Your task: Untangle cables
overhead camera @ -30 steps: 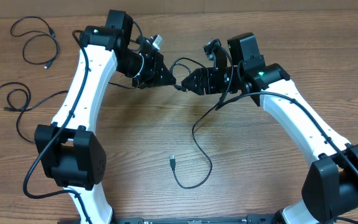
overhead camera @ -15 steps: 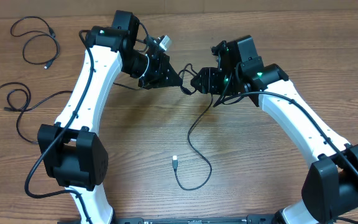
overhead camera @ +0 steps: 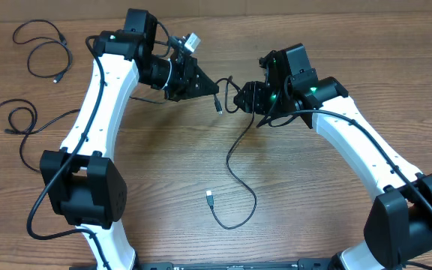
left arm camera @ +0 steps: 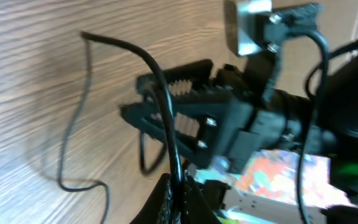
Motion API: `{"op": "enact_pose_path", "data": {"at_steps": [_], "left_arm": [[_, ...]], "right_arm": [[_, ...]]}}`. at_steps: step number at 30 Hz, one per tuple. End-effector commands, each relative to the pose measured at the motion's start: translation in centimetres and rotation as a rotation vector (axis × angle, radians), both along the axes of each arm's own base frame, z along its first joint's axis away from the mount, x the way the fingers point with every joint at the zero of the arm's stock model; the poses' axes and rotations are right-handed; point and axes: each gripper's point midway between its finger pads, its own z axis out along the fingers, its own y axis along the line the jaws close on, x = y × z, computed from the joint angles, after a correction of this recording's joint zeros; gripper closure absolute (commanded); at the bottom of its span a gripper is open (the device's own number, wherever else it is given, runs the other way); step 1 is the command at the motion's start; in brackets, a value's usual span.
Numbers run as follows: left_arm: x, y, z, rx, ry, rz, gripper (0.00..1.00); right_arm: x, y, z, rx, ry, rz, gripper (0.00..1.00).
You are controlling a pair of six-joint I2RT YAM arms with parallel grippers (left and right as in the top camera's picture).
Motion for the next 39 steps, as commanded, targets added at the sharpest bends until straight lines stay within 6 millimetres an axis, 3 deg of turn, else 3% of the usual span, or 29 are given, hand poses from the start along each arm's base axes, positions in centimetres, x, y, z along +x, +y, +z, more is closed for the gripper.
{"op": "enact_pose_path", "data": {"at_steps": [1, 3, 5, 6, 8, 11, 16, 22, 29, 35, 39], "left_arm": [[0.2, -0.1, 1.5, -0.048, -0.043, -0.016, 0.96], [0.6, 1.1, -0.7, 0.097, -0.023, 0.03, 0.96], [0.9, 3.2, -3.2, 0.284, 0.033, 0.11, 0.96], [0.9, 5.2, -5.0, 0.438, 0.086, 0.184, 0.96], [0.5, 6.3, -5.9, 0.522, 0.117, 0.214, 0.96], [-0.1, 5.9, -5.9, 0.526, 0.132, 0.196, 0.96], [-1.1, 2.6, -3.8, 0.332, 0.116, 0.086, 0.96], [-2.2, -0.8, 0.8, -0.002, 0.14, -0.005, 0.96], [-4.5, -1.4, 1.7, -0.067, 0.106, -0.111, 0.96], [-5.8, -2.1, 1.9, -0.079, 0.082, -0.173, 0.96], [-6.3, -3.1, 3.6, -0.189, 0.065, -0.201, 0.96]], "right_arm": [[1.5, -2.6, -0.5, -0.119, -0.048, -0.099, 0.41], [1.3, -2.2, -0.5, -0.102, -0.041, -0.087, 0.26], [0.8, -1.2, -0.2, -0.05, -0.022, -0.05, 0.18], [0.3, -0.3, 0.1, -0.001, -0.006, -0.017, 0.16], [0.1, 0.3, 0.4, 0.034, 0.001, 0.006, 0.07], [0.2, 0.8, 0.7, 0.062, -0.007, 0.022, 0.0], [-0.2, 2.7, 2.2, 0.176, -0.017, 0.098, 0.0], [0.1, 3.0, 2.6, 0.187, -0.038, 0.103, 0.0], [3.1, 2.0, 4.5, 0.223, -0.165, 0.07, 0.0], [3.2, 2.0, 4.7, 0.238, -0.157, 0.049, 0.0], [3.1, 2.0, 4.5, 0.227, -0.155, 0.059, 0.02]]}}
